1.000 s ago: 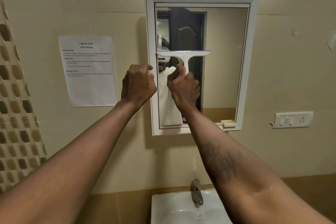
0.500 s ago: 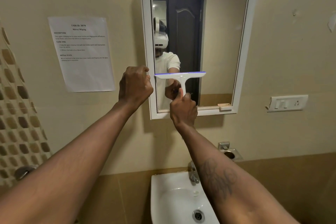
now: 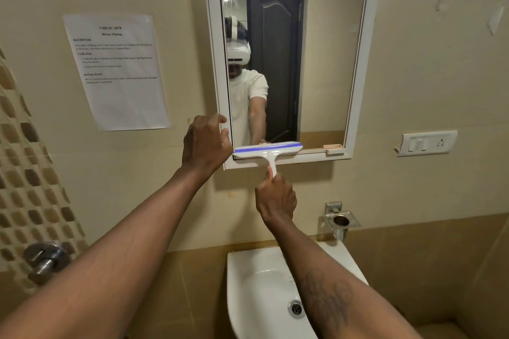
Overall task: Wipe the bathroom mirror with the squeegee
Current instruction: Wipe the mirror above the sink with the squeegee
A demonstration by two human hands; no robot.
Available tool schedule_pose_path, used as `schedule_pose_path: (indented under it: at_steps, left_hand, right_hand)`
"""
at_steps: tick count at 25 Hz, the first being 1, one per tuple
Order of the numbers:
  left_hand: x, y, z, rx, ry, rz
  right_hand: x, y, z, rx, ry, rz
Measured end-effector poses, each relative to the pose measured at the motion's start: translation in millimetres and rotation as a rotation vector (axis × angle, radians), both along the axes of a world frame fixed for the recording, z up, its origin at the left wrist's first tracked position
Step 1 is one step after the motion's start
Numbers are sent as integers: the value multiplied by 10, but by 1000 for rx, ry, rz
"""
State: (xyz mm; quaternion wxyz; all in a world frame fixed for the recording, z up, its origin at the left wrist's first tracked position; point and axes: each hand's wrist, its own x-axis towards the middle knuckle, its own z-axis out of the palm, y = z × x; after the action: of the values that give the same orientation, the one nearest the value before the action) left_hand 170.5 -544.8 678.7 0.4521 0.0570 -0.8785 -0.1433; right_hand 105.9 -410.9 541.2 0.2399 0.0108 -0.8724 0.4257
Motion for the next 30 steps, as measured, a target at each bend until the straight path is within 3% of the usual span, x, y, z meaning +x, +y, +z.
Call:
schedule_pose_path:
  at_steps: [5, 12, 23, 30]
  left_hand:
    - [46, 22, 48, -15, 31, 23]
    - [64, 40, 349, -28, 102, 47]
    - [-54, 96, 922, -84, 228, 13]
    - [-247, 80, 1103, -124, 270, 12]
  right_hand:
    - [89, 40, 148, -133, -10, 25]
    - [-88, 122, 1550, -378, 398, 139]
    - [-630, -74, 2814, -383, 593, 349]
    - [-799, -91, 3183, -316, 622, 244]
